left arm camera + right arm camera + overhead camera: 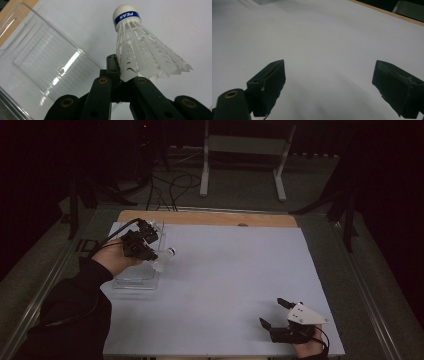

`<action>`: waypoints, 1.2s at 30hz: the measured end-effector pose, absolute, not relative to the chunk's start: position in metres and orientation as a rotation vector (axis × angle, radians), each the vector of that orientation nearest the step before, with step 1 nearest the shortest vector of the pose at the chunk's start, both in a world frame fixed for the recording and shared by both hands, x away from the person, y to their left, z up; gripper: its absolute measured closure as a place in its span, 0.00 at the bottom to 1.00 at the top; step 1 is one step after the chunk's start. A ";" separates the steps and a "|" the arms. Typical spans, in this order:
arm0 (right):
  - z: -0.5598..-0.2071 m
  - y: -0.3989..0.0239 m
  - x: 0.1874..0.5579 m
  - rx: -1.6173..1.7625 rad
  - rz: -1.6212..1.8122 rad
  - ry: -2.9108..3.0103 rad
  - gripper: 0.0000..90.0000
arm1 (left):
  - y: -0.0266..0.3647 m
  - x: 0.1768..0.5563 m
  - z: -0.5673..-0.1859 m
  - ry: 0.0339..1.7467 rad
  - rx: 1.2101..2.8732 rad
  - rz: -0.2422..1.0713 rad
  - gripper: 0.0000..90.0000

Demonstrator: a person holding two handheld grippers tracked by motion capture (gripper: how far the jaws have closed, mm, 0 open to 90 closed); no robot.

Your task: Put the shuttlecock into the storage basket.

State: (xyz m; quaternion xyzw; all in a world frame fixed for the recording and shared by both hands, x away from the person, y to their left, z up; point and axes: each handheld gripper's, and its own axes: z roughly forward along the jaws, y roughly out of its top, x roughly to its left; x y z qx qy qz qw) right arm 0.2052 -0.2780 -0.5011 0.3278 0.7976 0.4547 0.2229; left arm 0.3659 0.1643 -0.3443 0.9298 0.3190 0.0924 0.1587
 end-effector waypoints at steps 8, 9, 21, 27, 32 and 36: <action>-0.502 -0.278 0.206 0.908 1.253 2.208 0.13 | 0.180 0.372 -0.345 0.997 2.612 0.295 1.00; -0.502 -0.278 0.206 0.911 1.252 2.209 0.13 | 0.183 0.373 -0.345 1.008 2.605 0.300 1.00; -0.503 -0.278 0.207 0.916 1.251 2.211 0.13 | 0.208 0.382 -0.346 1.153 2.517 0.346 1.00; -0.503 -0.279 0.207 0.916 1.250 2.210 0.13 | 0.218 0.388 -0.349 1.220 2.451 0.346 1.00; -0.503 -0.279 0.207 0.914 1.248 2.212 0.13 | 0.225 0.392 -0.353 1.270 2.407 0.349 1.00; -0.503 -0.279 0.207 0.915 1.247 2.212 0.13 | 0.228 0.396 -0.358 1.302 2.368 0.359 1.00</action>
